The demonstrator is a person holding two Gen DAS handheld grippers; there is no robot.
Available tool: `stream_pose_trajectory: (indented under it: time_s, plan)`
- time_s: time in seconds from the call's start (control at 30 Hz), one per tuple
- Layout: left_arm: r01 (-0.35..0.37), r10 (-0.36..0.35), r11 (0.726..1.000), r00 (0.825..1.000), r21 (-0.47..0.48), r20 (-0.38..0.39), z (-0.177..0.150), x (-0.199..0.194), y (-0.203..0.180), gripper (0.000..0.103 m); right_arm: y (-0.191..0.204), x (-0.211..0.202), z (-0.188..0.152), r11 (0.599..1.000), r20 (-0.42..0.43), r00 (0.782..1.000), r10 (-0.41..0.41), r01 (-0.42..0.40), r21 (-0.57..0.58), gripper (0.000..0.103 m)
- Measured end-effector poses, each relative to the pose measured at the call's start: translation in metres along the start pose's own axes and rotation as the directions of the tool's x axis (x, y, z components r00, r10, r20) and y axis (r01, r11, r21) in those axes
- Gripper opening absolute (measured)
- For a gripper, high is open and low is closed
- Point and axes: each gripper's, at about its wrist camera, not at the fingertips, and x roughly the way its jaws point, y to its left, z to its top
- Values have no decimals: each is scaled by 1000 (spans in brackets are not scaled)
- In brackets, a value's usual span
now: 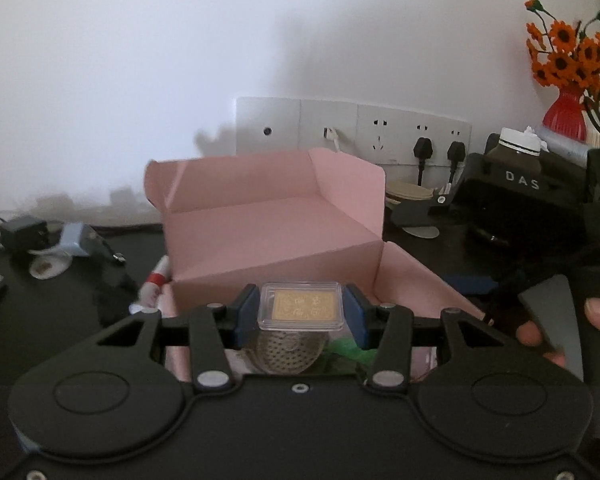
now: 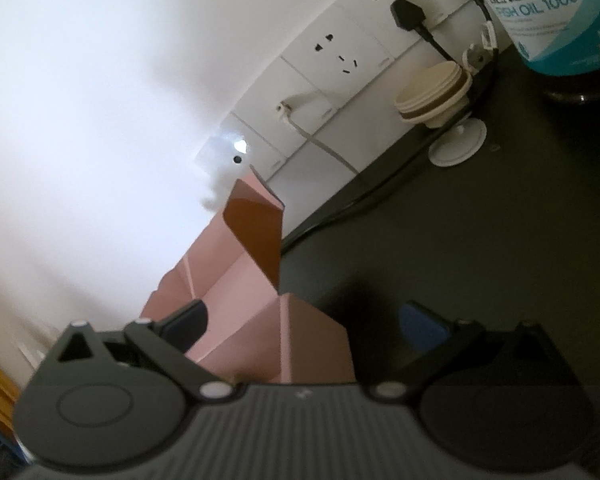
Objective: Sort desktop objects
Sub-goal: 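Carry the gold card case into the pink box with the left tool, then release the card case in the box and withdraw the left tool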
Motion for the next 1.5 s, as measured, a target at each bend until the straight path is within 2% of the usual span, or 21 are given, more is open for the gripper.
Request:
stream_pose_trajectory:
  time_s: [0.1, 0.23, 0.33, 0.8, 0.97, 1.07, 1.1, 1.13, 1.2, 1.33, 1.4, 1.5]
  plan:
    - [-3, 3, 1000, 1000, 1, -13, 1, 6, -3, 47, 1, 0, 0, 1000, 4, 1000, 2, -2, 0, 102]
    - [-21, 24, 999, 998, 47, -53, -5, 15, -4, 46, 1, 0, 0, 1000, 6, 1000, -1, 1, -5, 102]
    - [-49, 54, 994, 997, 93, -47, -8, 15, -7, 46, 1, 2, -1, 1000, -5, 1000, -3, 3, -3, 102]
    - [-53, 55, 993, 998, 106, -14, -10, 16, -8, 48, 0, 0, 0, 1000, -3, 1000, -5, 5, -6, 102]
    - [-47, 47, 997, 999, 60, 2, -10, 15, 1, 56, 1, 0, -1, 1000, -1, 1000, -9, 9, -7, 102]
    - [-40, 40, 999, 998, 3, 41, -6, 8, 11, 62, 1, 0, 0, 1000, -1, 1000, -7, 7, -5, 102]
    - [-47, 47, 999, 997, -10, 60, -5, 5, 13, 70, 0, 0, 0, 1000, -1, 1000, -6, 6, -3, 102]
    - [-64, 65, 998, 994, -20, 83, -4, 1, 14, 82, -1, 1, 0, 1000, -2, 1000, -6, 6, -2, 102]
    - [-118, 122, 992, 982, -33, 141, -3, -8, 15, 98, -1, 1, 0, 1000, -3, 1000, -7, 7, 0, 102]
    - [-181, 181, 983, 957, -20, 229, -2, -27, 18, 103, -1, 1, 0, 1000, -4, 1000, -12, 12, -8, 102]
    - [-197, 194, 980, 954, -11, 226, -3, -32, 21, 103, 0, 1, 0, 1000, -5, 1000, -11, 11, -12, 102]
    - [-194, 188, 981, 961, 8, 200, -8, -36, 29, 103, 2, 1, -1, 1000, -9, 1000, -13, 13, -28, 102]
